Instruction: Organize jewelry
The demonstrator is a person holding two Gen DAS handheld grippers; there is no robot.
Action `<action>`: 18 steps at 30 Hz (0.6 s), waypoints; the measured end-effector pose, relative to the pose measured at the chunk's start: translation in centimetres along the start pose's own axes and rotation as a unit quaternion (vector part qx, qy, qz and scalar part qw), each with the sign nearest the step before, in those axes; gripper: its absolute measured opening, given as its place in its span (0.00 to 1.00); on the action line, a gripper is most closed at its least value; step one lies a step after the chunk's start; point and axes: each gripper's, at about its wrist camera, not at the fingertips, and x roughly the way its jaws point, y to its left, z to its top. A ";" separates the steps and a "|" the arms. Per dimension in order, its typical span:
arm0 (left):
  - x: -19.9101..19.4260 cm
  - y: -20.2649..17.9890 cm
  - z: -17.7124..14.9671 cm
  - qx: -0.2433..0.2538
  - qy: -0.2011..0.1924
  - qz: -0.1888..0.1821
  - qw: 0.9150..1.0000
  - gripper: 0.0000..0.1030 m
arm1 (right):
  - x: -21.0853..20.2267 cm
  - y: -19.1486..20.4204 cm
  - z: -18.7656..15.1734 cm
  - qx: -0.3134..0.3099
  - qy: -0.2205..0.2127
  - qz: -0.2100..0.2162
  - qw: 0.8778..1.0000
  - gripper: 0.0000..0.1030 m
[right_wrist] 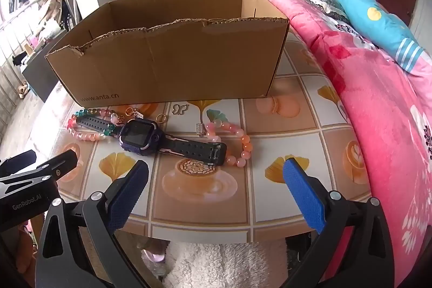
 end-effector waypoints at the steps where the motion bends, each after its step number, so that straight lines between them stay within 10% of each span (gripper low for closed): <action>1: 0.0 0.0 0.0 0.000 0.000 0.000 1.000 0.92 | 0.0 0.0 0.0 0.001 0.000 0.001 1.000 0.95; 18: -0.9 0.3 -0.3 -0.005 -0.013 0.003 1.000 0.92 | -1.2 0.5 0.3 -0.003 -0.008 0.000 1.000 0.95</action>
